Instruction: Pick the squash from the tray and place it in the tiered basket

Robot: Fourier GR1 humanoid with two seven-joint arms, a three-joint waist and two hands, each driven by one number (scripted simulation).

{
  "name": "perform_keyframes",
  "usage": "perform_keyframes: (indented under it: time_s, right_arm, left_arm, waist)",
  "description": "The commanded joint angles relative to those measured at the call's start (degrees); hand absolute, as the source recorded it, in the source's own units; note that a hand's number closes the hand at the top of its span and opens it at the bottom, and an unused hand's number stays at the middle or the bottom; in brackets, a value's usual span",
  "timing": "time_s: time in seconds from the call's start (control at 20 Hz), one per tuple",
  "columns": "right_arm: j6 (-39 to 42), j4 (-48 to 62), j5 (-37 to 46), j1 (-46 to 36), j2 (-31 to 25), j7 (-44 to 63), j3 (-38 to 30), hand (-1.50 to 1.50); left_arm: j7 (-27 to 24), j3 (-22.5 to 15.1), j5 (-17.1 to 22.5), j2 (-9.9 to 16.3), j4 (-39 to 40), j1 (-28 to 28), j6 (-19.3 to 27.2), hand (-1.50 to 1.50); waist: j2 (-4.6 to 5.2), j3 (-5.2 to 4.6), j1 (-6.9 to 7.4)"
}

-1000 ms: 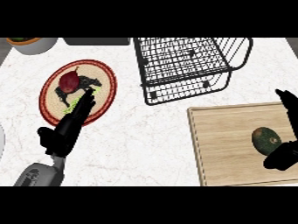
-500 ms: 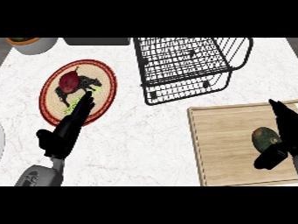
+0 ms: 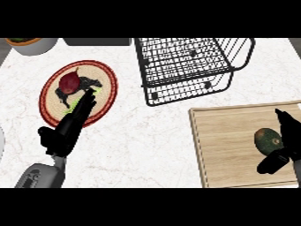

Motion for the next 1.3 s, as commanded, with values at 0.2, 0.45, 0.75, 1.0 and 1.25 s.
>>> perform_keyframes:
  time_s: [0.2,0.45,0.75,1.0,1.25]
  right_arm:
    - [1.32,6.58,4.82,1.44,5.68,-3.60,-3.71,-1.50]
    - [5.88,6.21,5.95,0.32,6.45,-6.56,-9.52,-1.50]
    - [-4.12,9.28,9.64,1.96,7.24,-19.64,-9.78,1.50]
    - [-5.59,11.34,15.82,1.80,12.91,-21.33,-8.98,1.50]
    - [-2.78,17.65,12.63,-4.63,8.07,-30.59,-13.93,1.50]
  left_arm:
    - [1.93,0.40,-3.46,-3.54,-0.65,-0.34,0.93,0.00]
    - [1.69,3.66,-3.66,-3.01,-0.95,0.36,-2.12,0.00]
    - [0.71,5.15,-1.96,-1.87,-0.50,0.69,-5.20,0.00]
    - [1.39,4.40,-5.74,-5.63,0.57,-0.60,-3.29,0.00]
    - [-0.15,5.13,-5.42,-3.65,-0.87,3.18,-5.60,0.00]
  waist:
    - [0.03,0.00,0.07]
    - [0.01,-0.01,0.06]
    - [0.03,0.01,0.09]
    - [0.02,0.00,0.07]
    - [0.15,0.04,0.76]
